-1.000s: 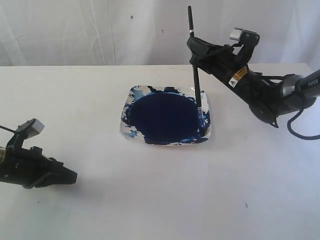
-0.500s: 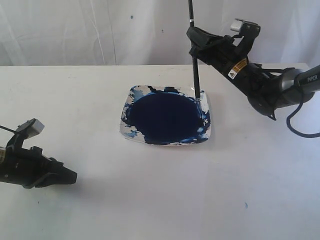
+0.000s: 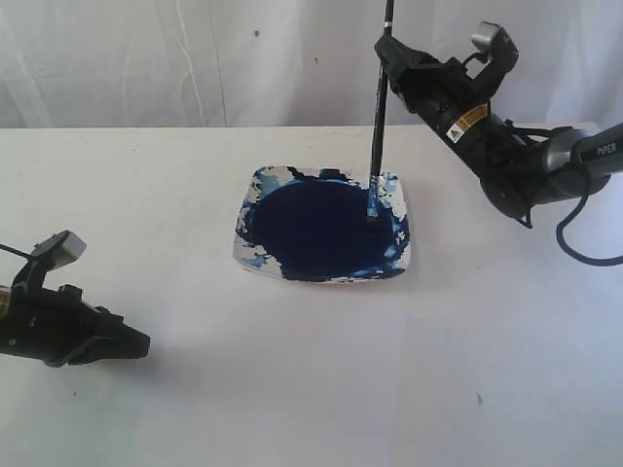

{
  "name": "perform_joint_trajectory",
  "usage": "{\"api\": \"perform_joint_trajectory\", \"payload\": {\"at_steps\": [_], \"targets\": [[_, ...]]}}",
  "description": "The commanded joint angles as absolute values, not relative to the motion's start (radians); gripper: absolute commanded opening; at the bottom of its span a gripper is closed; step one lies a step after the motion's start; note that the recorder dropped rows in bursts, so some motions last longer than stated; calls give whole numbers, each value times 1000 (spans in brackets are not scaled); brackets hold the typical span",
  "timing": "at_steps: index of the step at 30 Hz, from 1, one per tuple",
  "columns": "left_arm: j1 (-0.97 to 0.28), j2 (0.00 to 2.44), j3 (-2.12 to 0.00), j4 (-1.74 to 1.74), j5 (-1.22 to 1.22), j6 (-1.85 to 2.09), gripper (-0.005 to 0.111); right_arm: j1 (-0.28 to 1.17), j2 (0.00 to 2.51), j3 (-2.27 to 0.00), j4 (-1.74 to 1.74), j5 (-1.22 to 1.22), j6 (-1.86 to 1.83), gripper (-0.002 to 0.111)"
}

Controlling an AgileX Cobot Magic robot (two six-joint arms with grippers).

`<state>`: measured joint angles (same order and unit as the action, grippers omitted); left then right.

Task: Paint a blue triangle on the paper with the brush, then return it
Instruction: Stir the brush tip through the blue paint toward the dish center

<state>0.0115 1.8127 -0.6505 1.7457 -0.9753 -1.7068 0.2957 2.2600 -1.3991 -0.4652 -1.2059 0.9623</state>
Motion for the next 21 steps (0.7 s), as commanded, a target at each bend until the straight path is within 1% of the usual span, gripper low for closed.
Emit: {"api": "perform_joint_trajectory", "payload": {"at_steps": [1,21], "targets": [[10,1809,-641,1744,-971,-1700,0,310,2247,-1411,-450,-1221,1024,0],[10,1809,-641,1744,-971,-1700,0,529,2247,-1422,-439,-1221,1025,0]]}}
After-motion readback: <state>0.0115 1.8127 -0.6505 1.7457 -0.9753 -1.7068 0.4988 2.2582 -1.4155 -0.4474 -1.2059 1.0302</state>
